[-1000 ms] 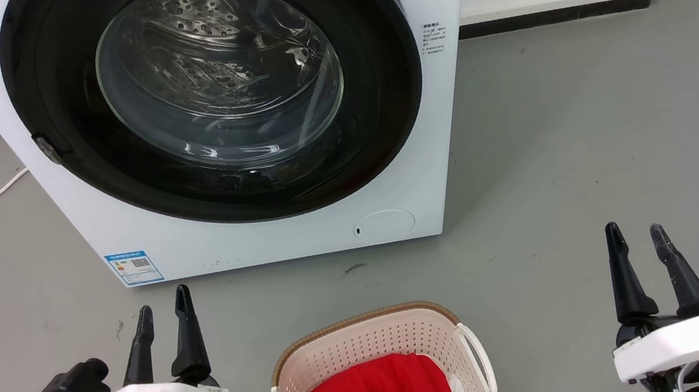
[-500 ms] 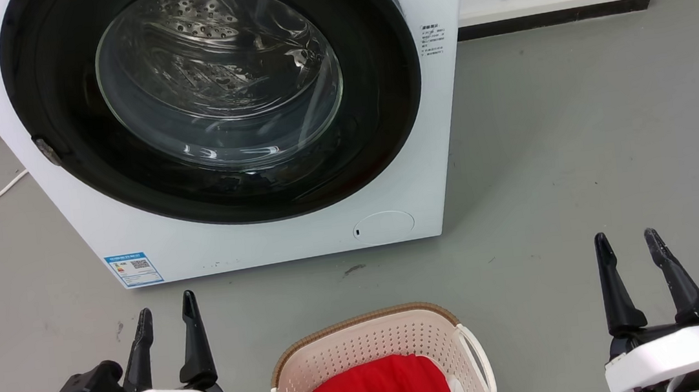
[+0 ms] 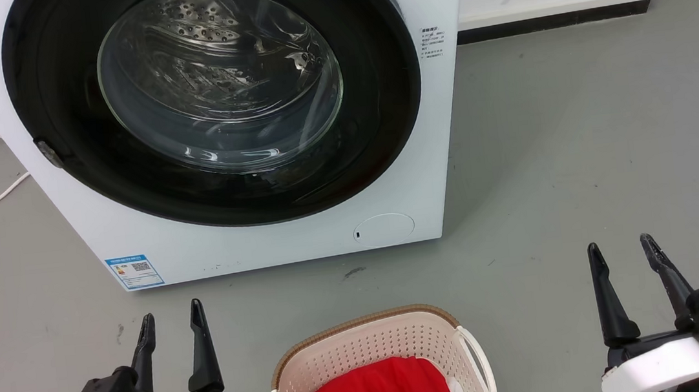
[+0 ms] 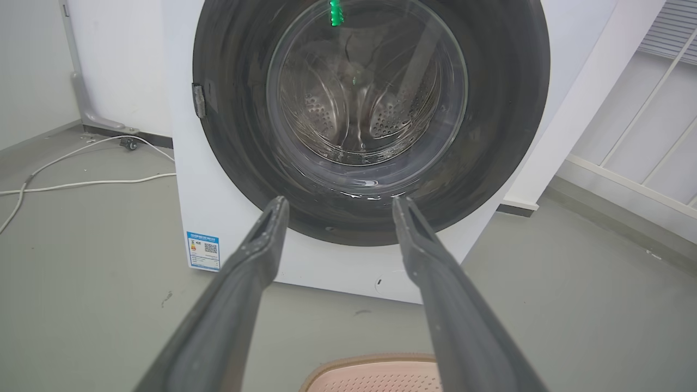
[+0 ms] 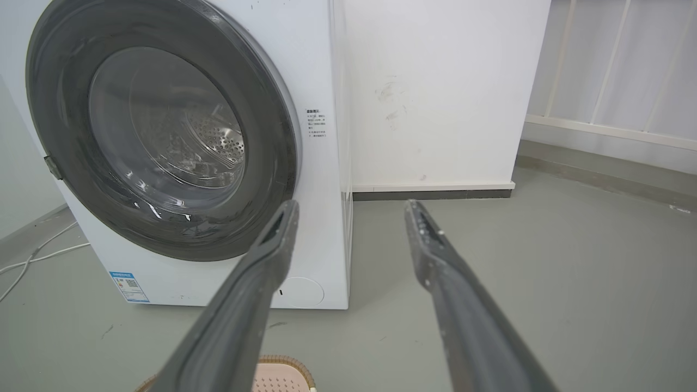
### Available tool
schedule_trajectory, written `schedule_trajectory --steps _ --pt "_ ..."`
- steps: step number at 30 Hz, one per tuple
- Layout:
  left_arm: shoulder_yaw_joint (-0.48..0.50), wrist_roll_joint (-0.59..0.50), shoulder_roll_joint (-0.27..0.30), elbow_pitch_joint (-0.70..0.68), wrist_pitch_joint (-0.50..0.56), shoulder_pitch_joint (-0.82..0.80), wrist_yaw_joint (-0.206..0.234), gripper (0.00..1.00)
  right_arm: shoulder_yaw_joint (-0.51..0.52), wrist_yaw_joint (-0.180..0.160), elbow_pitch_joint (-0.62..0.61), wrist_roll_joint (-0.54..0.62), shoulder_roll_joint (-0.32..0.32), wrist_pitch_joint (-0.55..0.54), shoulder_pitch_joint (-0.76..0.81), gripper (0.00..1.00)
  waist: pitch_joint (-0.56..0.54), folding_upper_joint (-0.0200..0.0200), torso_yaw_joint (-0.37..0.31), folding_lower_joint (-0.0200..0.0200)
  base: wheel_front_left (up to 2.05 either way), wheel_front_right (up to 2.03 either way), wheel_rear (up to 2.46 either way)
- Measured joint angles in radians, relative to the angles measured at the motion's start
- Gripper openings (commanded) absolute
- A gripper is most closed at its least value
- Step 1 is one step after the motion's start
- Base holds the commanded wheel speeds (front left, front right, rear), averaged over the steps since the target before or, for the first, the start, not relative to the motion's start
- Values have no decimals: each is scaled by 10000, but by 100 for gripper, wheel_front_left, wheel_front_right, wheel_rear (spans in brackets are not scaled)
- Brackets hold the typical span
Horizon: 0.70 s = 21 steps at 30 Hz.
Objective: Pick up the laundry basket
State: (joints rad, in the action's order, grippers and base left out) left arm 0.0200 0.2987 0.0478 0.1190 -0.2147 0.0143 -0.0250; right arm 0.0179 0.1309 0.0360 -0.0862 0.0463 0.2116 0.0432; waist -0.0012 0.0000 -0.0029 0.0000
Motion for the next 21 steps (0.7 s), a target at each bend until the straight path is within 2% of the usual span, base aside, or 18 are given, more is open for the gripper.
schedule_trajectory --steps 21 --pt "-29 -1490 8 128 -366 146 119 100 36 0 -109 1312 8 403 181 100 -60 0 -9 0 0 0 0"
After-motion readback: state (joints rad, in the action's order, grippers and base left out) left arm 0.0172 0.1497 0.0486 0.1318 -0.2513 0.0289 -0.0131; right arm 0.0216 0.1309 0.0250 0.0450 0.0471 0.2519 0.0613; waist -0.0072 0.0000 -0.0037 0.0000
